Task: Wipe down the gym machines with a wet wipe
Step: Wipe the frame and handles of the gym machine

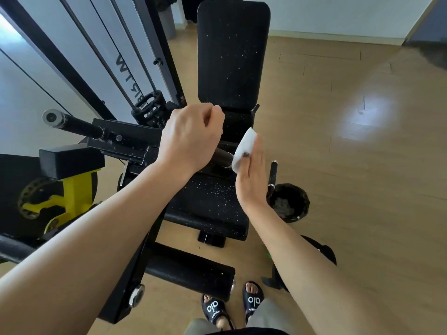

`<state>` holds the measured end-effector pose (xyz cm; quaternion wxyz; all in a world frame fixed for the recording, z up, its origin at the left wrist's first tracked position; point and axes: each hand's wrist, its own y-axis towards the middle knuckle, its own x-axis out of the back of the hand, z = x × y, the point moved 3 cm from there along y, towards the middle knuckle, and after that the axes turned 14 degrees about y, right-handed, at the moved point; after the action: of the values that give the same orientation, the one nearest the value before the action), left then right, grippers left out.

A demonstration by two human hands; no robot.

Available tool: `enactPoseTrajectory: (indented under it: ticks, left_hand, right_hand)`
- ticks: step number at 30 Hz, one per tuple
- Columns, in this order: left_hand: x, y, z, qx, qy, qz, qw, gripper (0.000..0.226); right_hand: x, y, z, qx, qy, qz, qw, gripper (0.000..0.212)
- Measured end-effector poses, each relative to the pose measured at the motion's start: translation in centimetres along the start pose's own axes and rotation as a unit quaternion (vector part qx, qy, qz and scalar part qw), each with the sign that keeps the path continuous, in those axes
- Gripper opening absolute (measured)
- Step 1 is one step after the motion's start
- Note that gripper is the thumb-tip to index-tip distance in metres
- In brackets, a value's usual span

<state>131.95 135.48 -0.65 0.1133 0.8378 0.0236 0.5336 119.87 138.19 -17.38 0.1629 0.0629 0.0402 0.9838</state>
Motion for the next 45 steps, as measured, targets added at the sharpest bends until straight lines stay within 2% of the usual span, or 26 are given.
enactPoseTrajectory:
  ticks: [5, 8, 13, 16, 19, 23, 26, 28, 30, 34, 38, 42, 45]
  left_hand:
    - [0.0, -0.1, -0.1, 0.008, -0.013, 0.0, 1.0, 0.043]
    - [-0.1, -0.1, -0.1, 0.012, -0.021, 0.002, 1.0, 0.041]
    - [0.0, 0.0, -0.2, 0.018, -0.018, 0.0, 1.0, 0.04]
    - [0.0, 0.0, -0.2, 0.022, -0.02, -0.005, 1.0, 0.039]
    - [-0.1, -0.1, -0.1, 0.03, -0.018, -0.001, 0.999, 0.039]
    - [0.1, -0.1, -0.2, 0.036, -0.013, 0.002, 0.999, 0.039]
    - [0.1, -0.2, -0.2, 0.043, -0.016, 0.002, 0.999, 0.038]
    - [0.0, -0.2, -0.2, 0.047, -0.02, 0.005, 0.999, 0.038]
    - [0.1, -0.2, -0.1, 0.051, -0.024, 0.001, 0.998, 0.039]
    - [0.2, -0.2, -0.1, 0.056, -0.042, -0.008, 0.997, 0.038]
    - [0.2, -0.3, 0.0, 0.059, -0.053, -0.019, 0.997, 0.036]
    - [0.2, -0.3, -0.1, 0.061, -0.05, -0.024, 0.997, 0.035]
    - [0.2, -0.3, 0.0, 0.066, -0.048, -0.022, 0.996, 0.034]
  right_hand:
    - [-1.6, -3.7, -0.8, -0.049, 0.113, -0.085, 0.989, 0.056]
    - [-1.8, -3.4, -0.1, -0.058, 0.142, -0.116, 0.981, 0.052]
    - [0.0, 1.7, 0.1, -0.141, 0.139, -0.085, 0.976, 0.052]
    - [-0.6, -2.0, 0.0, -0.109, 0.163, -0.086, 0.977, 0.053]
    - [-1.4, -4.9, -0.3, -0.118, 0.155, -0.089, 0.977, 0.053]
    - [-0.1, 0.6, 0.3, -0.065, 0.093, -0.082, 0.99, 0.05]
    - [0.6, 3.7, 0.4, -0.019, -0.031, 0.016, 0.999, 0.047]
    - [1.8, 4.0, 0.6, 0.026, -0.069, 0.095, 0.993, 0.038]
    - [3.2, 4.4, 1.3, 0.06, -0.089, 0.175, 0.979, 0.04]
    - [3.0, 6.4, 2.9, 0.019, -0.14, 0.295, 0.945, 0.036]
    - [0.4, 8.7, 3.9, -0.015, -0.204, 0.408, 0.89, 0.038]
    - [-2.3, 10.5, 3.2, -0.017, -0.228, 0.473, 0.851, 0.047]
    - [-2.3, 10.9, 2.6, -0.021, -0.228, 0.497, 0.837, 0.05]
